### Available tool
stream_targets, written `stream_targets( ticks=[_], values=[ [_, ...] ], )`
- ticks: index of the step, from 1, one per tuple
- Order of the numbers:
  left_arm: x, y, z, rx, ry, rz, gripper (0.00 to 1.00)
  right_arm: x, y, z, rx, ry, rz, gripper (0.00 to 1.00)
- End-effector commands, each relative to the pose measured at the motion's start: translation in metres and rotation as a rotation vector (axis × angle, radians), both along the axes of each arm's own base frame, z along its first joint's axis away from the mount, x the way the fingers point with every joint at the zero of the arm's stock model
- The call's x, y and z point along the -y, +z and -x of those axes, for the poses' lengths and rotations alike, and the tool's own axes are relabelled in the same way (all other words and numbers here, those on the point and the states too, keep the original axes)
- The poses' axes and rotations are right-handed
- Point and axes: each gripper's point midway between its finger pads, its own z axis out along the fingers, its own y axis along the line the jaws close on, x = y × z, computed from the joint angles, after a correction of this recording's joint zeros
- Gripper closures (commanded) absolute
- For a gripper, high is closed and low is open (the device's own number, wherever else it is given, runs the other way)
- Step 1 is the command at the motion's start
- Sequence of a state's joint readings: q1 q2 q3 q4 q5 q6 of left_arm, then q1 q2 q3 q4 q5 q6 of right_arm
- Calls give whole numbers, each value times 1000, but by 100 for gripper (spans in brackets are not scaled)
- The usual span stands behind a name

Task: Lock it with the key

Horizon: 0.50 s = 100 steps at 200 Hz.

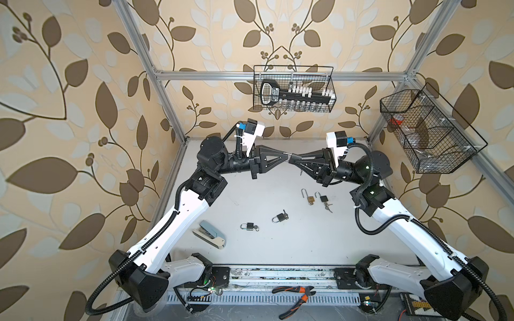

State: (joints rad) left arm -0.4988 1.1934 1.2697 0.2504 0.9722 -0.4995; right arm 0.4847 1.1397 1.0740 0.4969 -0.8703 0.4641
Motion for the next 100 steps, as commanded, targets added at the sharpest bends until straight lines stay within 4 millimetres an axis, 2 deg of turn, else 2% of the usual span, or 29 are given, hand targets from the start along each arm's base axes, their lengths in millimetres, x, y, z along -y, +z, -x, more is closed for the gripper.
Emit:
stream_targets(
  ticks=[1, 22, 54, 82, 100],
  values=[
    [-4, 16, 16, 86, -18, 26, 100, 1, 20, 10, 45, 12, -29, 81],
    [-5, 17, 16, 91, -8, 27, 100, 2, 18, 10, 36, 10, -30, 86],
    [-5, 18, 16, 96, -7, 27, 100, 3, 17, 13, 23, 19, -30, 100],
    [-6, 20, 18, 102, -8, 26, 100, 5, 15, 16, 16, 15, -23, 100],
    [-7, 21, 18, 107, 11, 29, 73, 6, 15, 18, 5, 9, -14, 100]
  ],
)
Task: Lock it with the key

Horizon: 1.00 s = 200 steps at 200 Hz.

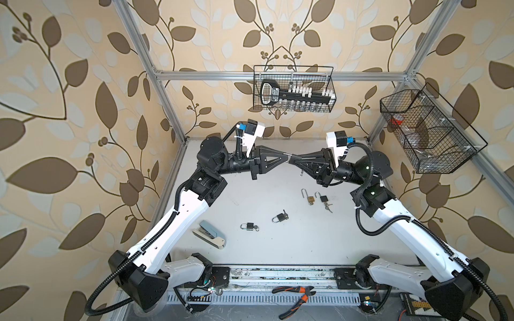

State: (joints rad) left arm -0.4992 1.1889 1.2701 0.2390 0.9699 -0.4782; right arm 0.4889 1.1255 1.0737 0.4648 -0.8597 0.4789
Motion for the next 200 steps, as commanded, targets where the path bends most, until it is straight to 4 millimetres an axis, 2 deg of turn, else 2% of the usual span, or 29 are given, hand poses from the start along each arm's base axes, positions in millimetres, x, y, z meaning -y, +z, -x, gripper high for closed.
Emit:
stream_targets(
  ticks=[1, 16, 32, 102, 130, 155, 180, 200],
  values=[
    [-7, 22, 17, 92, 8, 34, 72, 6, 16, 16, 38, 11, -16, 100],
    [-10, 24, 17, 101, 33, 41, 53, 7, 14, 20, 38, 7, -11, 100],
    [-13, 24, 15, 106, 64, 50, 47, 11, 15, 23, 48, -10, -10, 100],
    [-10, 23, 21, 106, 12, 42, 51, 14, 18, 27, 56, -21, -8, 100],
    [-9, 23, 29, 113, -30, 36, 50, 13, 18, 24, 51, -18, -5, 100],
    [-7, 18, 28, 102, -35, 22, 49, 11, 19, 24, 46, -3, -8, 100],
    [-4, 16, 26, 92, -45, 16, 53, 8, 16, 22, 37, 9, -3, 100],
    [-4, 15, 24, 91, -44, 10, 61, 9, 19, 24, 45, 10, -7, 100]
  ],
)
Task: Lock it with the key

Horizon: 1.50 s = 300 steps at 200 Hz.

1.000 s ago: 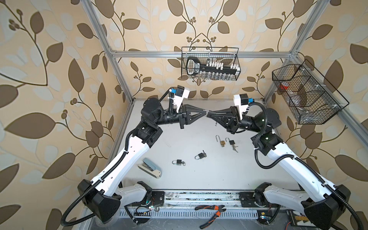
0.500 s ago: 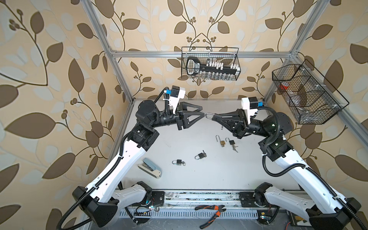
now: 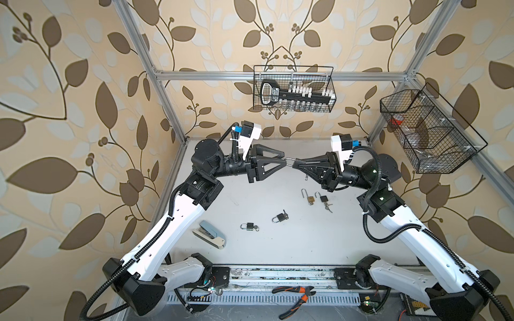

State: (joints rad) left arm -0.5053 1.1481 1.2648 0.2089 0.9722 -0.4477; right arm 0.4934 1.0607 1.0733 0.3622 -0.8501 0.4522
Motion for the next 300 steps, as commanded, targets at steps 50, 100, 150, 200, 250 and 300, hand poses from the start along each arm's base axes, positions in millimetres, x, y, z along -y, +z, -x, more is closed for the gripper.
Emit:
stream_targets(
  ticks=[50, 100, 150, 200, 250, 300],
  values=[
    [1, 7, 7, 62, -15, 7, 72, 3, 20, 13, 63, 18, -28, 100],
    [1, 8, 7, 68, -16, 6, 89, 2, 15, 12, 50, 24, -18, 100],
    [1, 6, 10, 67, -23, 0, 100, 1, 12, 9, 45, 14, -13, 100],
    [4, 2, 11, 64, -42, -10, 100, -1, 15, 11, 38, 29, -23, 100],
    [13, -2, 15, 63, -76, -23, 100, -5, 18, 11, 39, 37, -30, 100],
    [23, -9, 16, 58, -98, -42, 100, -14, 23, 14, 47, 69, -35, 100]
  ],
)
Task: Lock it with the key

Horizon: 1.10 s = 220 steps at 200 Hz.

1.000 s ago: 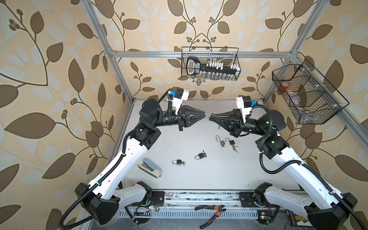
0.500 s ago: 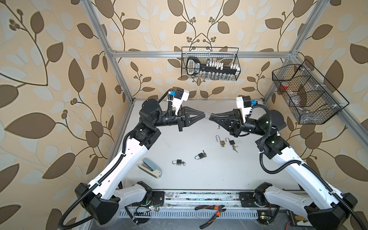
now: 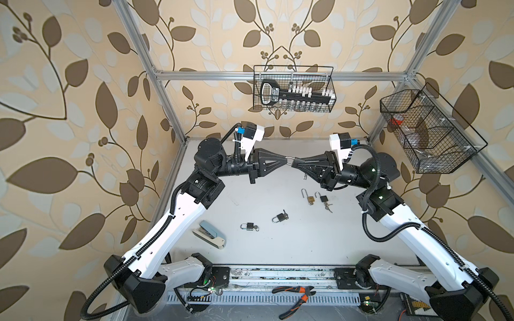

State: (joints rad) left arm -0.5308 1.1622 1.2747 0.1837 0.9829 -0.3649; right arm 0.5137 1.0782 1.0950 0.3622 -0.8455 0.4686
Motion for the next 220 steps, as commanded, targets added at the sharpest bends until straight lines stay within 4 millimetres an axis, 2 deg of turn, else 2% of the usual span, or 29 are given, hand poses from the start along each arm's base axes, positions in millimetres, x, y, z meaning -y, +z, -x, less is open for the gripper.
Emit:
stream_targets(
  ticks=[1, 72, 89, 112, 131, 151, 171, 187, 199, 220],
  values=[
    [15, -5, 12, -1, -73, -23, 100, -8, 19, 13, 59, 49, -29, 100],
    [38, -20, 18, -15, -133, -69, 100, -17, 24, 16, 71, 70, -43, 100],
    [35, -19, 16, -15, -90, -67, 100, -13, 23, 15, 80, 39, -44, 100],
    [20, -12, 7, 14, 40, -63, 100, -1, 18, 11, 99, -66, -33, 100],
    [10, 0, 4, 13, 89, -47, 100, 5, 5, 8, 97, -126, 9, 100],
    [4, 8, 6, 30, 120, -27, 67, 9, -6, 7, 86, -154, 35, 100],
    [0, 10, 5, 45, 155, -10, 48, 11, -10, 10, 82, -149, 42, 100],
    [-1, 9, 5, 43, 159, -13, 42, 11, -10, 13, 86, -137, 42, 100],
    [0, 8, 4, 36, 154, -17, 42, 10, -8, 16, 92, -119, 40, 100],
    [2, 5, 4, 26, 142, -20, 54, 8, -6, 20, 99, -88, 38, 100]
  ],
)
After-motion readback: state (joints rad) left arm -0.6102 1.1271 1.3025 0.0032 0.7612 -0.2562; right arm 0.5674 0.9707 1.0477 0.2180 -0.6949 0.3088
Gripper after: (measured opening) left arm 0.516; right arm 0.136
